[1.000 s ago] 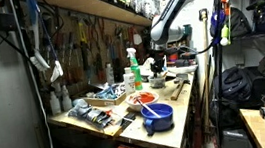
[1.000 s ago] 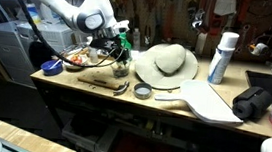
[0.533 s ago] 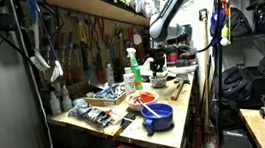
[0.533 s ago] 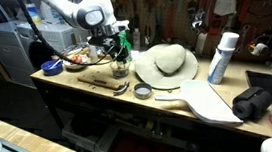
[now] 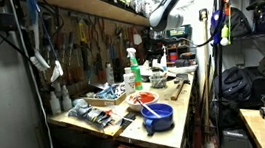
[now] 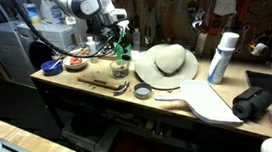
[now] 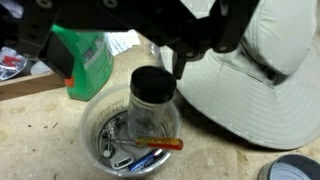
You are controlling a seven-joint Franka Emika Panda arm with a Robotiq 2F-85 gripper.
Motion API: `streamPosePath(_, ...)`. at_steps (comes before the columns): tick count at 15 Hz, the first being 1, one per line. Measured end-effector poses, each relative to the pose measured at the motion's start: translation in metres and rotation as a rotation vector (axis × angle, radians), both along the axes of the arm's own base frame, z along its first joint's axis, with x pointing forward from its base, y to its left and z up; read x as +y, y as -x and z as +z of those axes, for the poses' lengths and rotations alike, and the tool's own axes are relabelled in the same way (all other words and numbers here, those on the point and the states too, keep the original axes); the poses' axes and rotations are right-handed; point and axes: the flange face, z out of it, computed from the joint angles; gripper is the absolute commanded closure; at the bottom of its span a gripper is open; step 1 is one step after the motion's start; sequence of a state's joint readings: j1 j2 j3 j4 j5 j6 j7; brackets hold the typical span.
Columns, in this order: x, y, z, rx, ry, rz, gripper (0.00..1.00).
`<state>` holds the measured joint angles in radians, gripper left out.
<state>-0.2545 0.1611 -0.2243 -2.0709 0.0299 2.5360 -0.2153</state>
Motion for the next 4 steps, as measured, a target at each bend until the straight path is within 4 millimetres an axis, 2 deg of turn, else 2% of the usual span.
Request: streamPosePath(4, 0.002, 0.023, 0.054, -0.147, -0.026, 0.004, 0.0)
